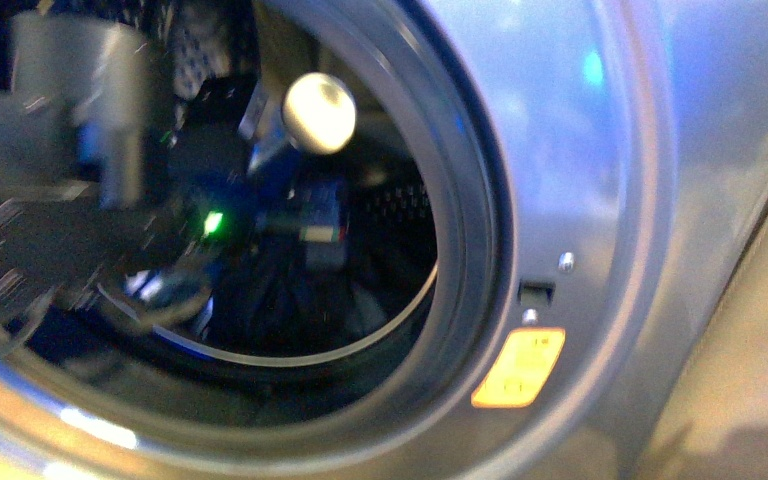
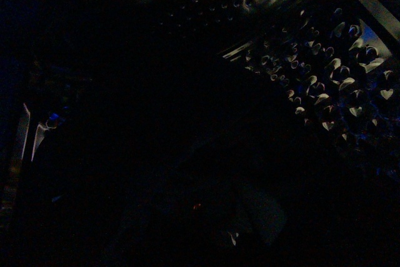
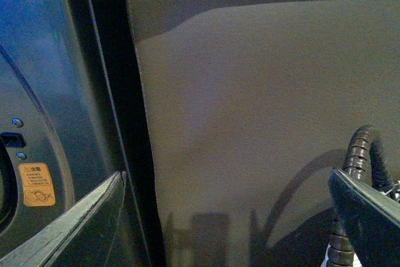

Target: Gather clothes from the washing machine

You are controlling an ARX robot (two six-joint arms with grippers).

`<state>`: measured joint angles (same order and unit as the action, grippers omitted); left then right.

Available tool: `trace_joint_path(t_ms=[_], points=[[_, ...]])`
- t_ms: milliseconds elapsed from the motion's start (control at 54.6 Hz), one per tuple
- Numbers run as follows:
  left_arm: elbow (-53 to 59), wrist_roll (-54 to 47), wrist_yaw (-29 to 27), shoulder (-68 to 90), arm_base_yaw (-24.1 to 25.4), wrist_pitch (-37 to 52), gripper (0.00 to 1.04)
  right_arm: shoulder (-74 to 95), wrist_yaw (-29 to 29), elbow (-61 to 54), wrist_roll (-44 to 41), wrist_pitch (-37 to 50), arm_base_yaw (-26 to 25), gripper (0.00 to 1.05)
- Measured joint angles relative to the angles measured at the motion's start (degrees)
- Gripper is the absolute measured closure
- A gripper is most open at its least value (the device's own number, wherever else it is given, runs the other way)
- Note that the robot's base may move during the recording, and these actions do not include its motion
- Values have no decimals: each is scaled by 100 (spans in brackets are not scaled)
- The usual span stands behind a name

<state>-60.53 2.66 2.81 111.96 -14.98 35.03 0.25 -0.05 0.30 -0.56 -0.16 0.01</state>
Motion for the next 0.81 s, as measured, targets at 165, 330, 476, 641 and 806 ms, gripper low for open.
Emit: trace_joint_path(t_ms=[165,330,476,641,806], points=[[-518,-4,42,391,26,-223,7,0,0,0,0,0,0,8],[-1222,-2,92,872,74,-553,7,0,0,0,0,0,0,8],[-1860,-2,144,1261,120,-887,7,0,0,0,0,0,0,8],[-2618,-61,153,1733,175,-1307,7,0,0,0,0,0,0,8],[-3580,-208,166,2334,238,-1926,7,0,0,0,0,0,0,8]])
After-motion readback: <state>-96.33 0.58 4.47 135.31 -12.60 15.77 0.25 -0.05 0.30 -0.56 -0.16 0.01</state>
